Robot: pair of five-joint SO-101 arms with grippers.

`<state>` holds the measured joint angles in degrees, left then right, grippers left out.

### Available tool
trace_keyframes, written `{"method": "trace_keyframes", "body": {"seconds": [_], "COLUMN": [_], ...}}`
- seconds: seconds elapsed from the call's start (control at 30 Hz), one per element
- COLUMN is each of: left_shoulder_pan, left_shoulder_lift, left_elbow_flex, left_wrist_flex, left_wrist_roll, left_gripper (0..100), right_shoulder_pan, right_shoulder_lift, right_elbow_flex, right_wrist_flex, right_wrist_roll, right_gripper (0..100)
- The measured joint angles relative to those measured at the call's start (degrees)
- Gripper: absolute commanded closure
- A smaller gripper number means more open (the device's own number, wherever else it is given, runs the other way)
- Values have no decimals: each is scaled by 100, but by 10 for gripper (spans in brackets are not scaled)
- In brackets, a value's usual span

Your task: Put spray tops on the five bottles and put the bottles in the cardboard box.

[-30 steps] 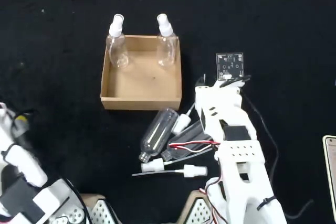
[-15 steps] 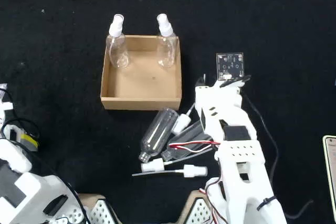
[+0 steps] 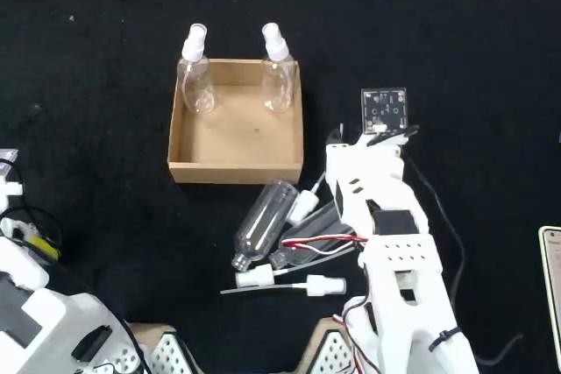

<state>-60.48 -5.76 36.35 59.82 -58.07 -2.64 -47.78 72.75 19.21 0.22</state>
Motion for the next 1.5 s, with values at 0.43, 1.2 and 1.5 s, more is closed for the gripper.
{"method": "trace_keyframes", "body": {"seconds": [0.43, 1.2, 1.5], "left_shoulder_pan": [281, -308, -237], "left_shoulder_lift": [0, 0, 0], "left_elbow_flex": [-325, -255, 149], "left_wrist_flex": [0, 237, -316], "left_wrist_roll": [0, -1134, -1143], "left_gripper": [704, 705, 705], "right_shoulder_pan": [0, 0, 0], "right_shoulder_lift": [0, 0, 0], "right_elbow_flex": [0, 0, 0], "right_wrist_flex": [0, 0, 0], "right_wrist_roll": [0, 0, 0], "right_gripper": [903, 903, 903]}}
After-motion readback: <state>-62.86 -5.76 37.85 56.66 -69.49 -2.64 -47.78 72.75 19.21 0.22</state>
